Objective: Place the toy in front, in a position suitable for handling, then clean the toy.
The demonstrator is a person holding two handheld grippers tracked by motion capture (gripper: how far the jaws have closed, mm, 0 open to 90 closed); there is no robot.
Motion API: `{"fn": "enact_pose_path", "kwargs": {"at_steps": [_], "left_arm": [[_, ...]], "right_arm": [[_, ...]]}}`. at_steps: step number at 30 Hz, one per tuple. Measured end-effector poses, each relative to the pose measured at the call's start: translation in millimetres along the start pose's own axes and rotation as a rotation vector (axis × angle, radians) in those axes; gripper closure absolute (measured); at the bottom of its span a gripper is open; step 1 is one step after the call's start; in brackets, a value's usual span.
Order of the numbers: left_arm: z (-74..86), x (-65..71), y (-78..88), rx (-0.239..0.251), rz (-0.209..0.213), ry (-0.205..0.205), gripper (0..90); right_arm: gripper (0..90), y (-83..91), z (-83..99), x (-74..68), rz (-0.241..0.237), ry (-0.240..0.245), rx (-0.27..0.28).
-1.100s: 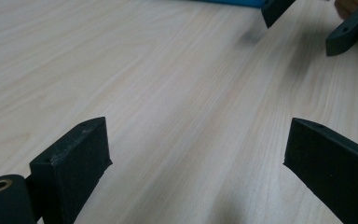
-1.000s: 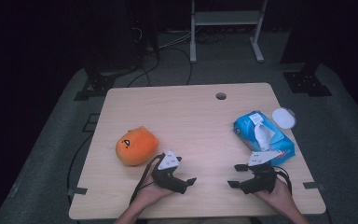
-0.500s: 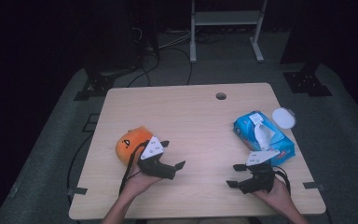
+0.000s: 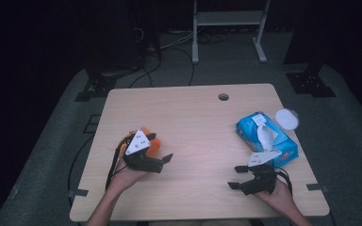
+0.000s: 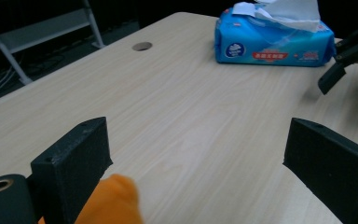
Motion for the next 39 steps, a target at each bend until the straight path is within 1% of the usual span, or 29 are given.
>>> {"fn": "enact_pose_path", "kwargs": {"at_steps": [3, 4, 5, 6, 8, 12, 15, 17, 22, 26, 29, 30, 31, 34, 37, 39], "left_arm": [[0.7, -10.3, 10.3, 0.001, -0.036, 0.002, 6.6], [0.7, -10.3, 10.3, 0.001, -0.036, 0.002, 6.6], [3.0, -19.8, 20.3, 0.003, -0.060, 0.013, 6.6], [3.0, -19.8, 20.3, 0.003, -0.060, 0.013, 6.6], [5.6, -28.9, 32.5, 0.011, -0.088, 0.027, 6.6], [10.0, -39.4, 45.0, 0.018, -0.119, 0.041, 6.6], [15.0, -47.0, 52.2, 0.004, -0.139, 0.040, 6.6], [19.3, -51.6, 54.7, -0.002, -0.143, 0.047, 6.6], [37.0, -64.0, 55.6, -0.011, -0.146, 0.109, 6.6], [48.4, -67.5, 52.4, -0.021, -0.138, 0.142, 6.6], [54.2, -69.6, 52.3, -0.030, -0.145, 0.151, 6.7], [56.2, -69.8, 52.3, -0.029, -0.141, 0.155, 7.0], [57.2, -69.9, 52.2, -0.028, -0.139, 0.153, 9.3], [62.2, -70.7, 48.9, -0.039, -0.132, 0.162, 9.4], [67.6, -72.6, 45.4, -0.053, -0.129, 0.162, 9.7], [69.3, -72.1, 45.5, -0.048, -0.124, 0.158, 16.5]], "right_arm": [[27.1, 0.3, -0.1, 0.3, 0.000, -0.003, 0.003], [27.1, 0.4, -0.2, 0.2, 0.000, -0.005, 0.004], [27.1, 0.6, 0.0, 0.4, 0.001, -0.003, 0.003], [27.1, 0.6, 0.0, 0.4, 0.001, -0.003, 0.003], [27.1, 0.6, 0.3, 0.6, 0.000, -0.006, 0.002], [27.1, 0.0, -0.3, 0.3, 0.001, -0.002, 0.002], [27.1, 0.5, -1.1, -0.9, 0.000, 0.002, 0.001], [27.1, 0.8, -1.5, -1.3, 0.003, 0.012, 0.006], [27.1, 1.1, -1.6, -1.1, 0.001, 0.011, 0.006], [27.1, 0.9, -2.2, -2.5, -0.003, 0.018, 0.000], [27.1, 0.5, -2.1, -3.8, -0.007, 0.025, -0.005], [27.1, 0.5, -1.9, -4.2, -0.007, 0.026, -0.006], [27.1, 0.6, -1.7, -4.3, -0.007, 0.031, -0.003], [27.1, 2.2, -1.2, -5.0, -0.005, 0.030, -0.004], [27.1, 3.3, -1.5, -4.9, -0.002, 0.029, 0.000], [27.1, 3.3, -1.6, -5.1, -0.004, 0.024, 0.001]]}}
Point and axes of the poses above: each handheld gripper's, and its own axes: y roughly backward along the jaws, z roughly out of its underside, x roughly to its right, the point moved 6 cm from there along -y, roughly forward along the jaws, and after that the axes turned 14 degrees about z, right-handed, at the moved point
